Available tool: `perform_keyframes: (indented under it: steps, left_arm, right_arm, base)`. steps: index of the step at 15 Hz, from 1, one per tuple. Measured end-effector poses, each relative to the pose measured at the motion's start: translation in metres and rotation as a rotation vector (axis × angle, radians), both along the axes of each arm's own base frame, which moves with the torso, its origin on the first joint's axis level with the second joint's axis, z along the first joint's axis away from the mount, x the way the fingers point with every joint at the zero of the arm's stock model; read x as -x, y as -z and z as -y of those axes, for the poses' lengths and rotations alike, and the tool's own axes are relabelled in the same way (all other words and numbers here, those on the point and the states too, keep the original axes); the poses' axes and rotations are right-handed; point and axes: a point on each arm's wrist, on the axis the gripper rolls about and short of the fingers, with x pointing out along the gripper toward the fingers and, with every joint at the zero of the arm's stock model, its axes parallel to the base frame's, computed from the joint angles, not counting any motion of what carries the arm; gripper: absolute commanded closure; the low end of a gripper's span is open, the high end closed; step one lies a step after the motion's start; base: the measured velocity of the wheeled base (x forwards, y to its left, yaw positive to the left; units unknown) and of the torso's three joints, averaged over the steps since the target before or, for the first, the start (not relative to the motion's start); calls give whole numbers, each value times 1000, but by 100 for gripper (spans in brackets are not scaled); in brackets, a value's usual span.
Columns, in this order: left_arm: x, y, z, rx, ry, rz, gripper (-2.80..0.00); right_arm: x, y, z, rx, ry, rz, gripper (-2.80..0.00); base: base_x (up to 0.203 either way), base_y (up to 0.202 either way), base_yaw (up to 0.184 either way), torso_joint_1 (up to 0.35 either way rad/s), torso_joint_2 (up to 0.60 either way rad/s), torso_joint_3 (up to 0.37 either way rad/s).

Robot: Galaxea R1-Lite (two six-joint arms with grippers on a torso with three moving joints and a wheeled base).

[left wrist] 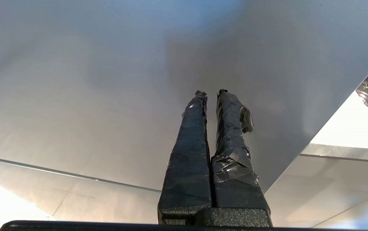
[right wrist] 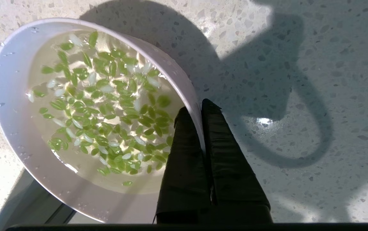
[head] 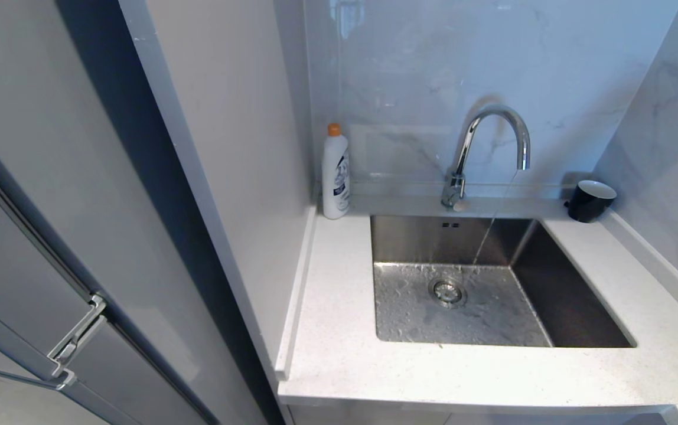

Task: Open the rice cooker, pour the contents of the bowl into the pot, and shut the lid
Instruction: Place the bowl on the table

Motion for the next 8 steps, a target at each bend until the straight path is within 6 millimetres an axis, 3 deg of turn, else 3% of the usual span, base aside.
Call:
perform_keyframes:
  steps: [1, 8]
  left_arm:
    - [0, 0, 0, 0, 0, 0, 0]
    - [0, 0, 0, 0, 0, 0, 0]
  right_arm:
    - [0, 1, 0, -2, 1, 0, -280]
    - [1, -5, 1, 5, 12, 18, -280]
  base:
    - [0, 0, 0, 0, 0, 0]
    - [0, 0, 0, 0, 0, 0]
